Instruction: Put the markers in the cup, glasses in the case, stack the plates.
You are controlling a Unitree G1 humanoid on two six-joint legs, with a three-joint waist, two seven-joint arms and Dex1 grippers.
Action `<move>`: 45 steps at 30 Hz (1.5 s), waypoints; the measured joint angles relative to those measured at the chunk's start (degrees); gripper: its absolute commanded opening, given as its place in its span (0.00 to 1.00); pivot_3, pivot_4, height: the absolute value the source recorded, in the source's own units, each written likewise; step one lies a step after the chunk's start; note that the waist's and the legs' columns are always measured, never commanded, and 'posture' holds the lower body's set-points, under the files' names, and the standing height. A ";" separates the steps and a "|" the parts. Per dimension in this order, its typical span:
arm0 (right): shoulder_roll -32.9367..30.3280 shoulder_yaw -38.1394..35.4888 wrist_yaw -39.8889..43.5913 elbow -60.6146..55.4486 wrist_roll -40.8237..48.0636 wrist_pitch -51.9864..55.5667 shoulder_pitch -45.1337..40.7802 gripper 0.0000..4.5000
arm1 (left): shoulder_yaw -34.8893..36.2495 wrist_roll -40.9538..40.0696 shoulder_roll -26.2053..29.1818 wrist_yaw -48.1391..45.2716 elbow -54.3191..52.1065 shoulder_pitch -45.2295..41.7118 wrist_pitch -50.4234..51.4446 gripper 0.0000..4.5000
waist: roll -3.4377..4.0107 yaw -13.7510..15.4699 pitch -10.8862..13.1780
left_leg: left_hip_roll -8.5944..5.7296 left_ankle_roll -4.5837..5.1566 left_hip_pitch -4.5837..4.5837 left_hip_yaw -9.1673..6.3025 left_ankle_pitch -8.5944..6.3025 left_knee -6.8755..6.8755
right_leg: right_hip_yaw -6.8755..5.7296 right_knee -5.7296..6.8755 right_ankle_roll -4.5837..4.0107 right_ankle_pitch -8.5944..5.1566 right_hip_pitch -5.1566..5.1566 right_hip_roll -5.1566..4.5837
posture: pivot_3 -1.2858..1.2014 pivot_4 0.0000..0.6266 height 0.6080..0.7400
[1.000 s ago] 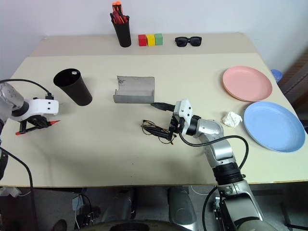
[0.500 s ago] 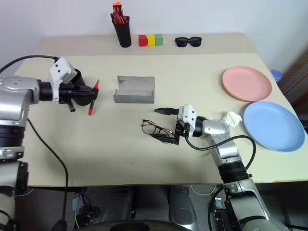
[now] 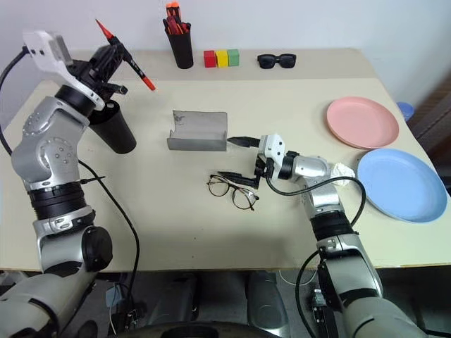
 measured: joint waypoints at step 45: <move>3.76 -6.92 3.96 6.50 5.45 4.28 -6.84 1.00 | -8.11 6.18 17.59 12.02 -10.49 12.44 11.19 0.01 | 0.03 -0.11 0.03 | 0.02 -0.21 0.03 -0.02 0.12 -0.16 | 0.03 -0.01 -0.04 0.02 -0.04 0.07 | 0.52 0.24 1.00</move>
